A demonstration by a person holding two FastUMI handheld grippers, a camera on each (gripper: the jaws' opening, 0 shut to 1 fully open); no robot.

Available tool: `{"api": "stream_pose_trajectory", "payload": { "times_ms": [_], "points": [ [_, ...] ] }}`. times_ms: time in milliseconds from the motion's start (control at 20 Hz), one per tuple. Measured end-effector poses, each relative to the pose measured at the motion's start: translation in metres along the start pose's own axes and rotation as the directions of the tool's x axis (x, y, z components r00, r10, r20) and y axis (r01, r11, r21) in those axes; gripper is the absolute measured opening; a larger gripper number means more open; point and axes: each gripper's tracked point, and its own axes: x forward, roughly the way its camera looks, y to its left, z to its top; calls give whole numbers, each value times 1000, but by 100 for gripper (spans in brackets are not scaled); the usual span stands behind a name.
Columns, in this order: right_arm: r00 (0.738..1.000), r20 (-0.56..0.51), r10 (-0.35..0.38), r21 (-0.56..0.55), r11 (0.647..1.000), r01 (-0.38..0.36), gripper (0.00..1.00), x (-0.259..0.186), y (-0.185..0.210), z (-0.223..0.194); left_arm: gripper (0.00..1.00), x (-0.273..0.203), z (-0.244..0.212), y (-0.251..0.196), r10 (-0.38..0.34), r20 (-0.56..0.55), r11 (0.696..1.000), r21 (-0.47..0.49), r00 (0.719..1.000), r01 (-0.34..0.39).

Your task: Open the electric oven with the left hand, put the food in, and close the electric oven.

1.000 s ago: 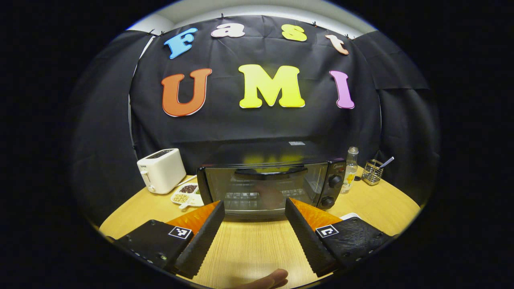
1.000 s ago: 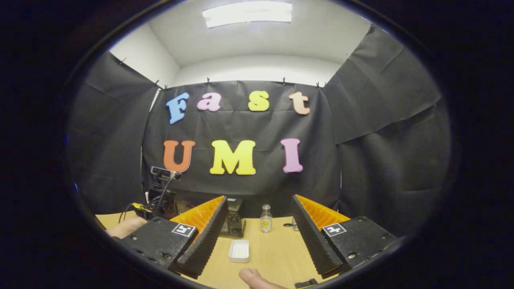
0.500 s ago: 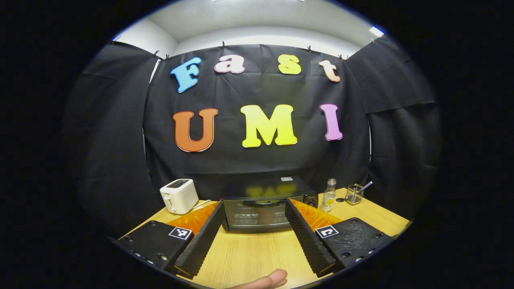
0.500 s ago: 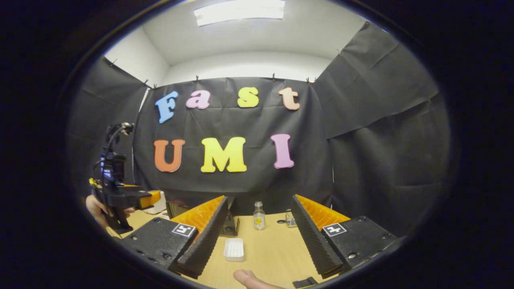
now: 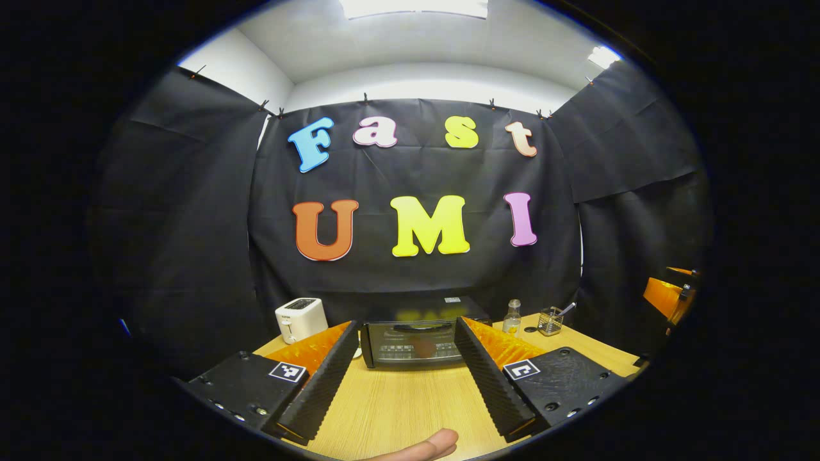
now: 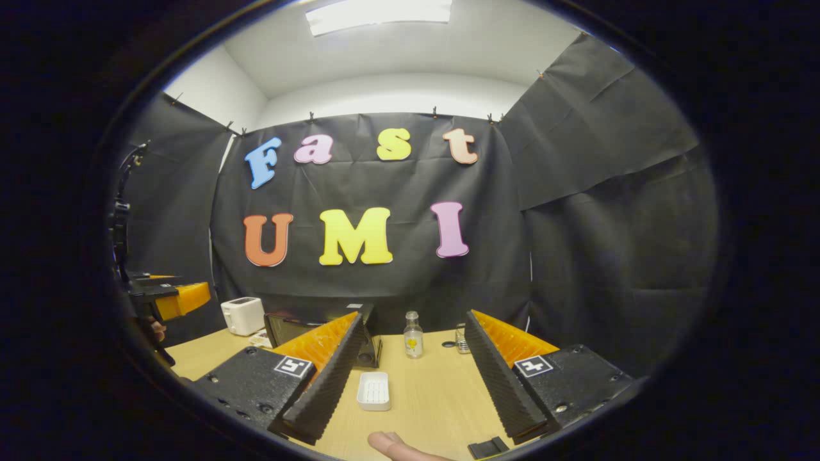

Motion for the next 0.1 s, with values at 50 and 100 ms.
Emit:
{"api": "stream_pose_trajectory", "payload": {
  "times_ms": [50,100],
  "points": [
    [1000,3,5,-2,1000,-5,100,-1,2,1,96,-5,3,0,-1,13,1000,-2,1000,1],
    [1000,4,10,-5,1000,-10,99,-3,3,2,96,-11,4,-1,-9,20,1000,-1,1000,9]
  ]
}}
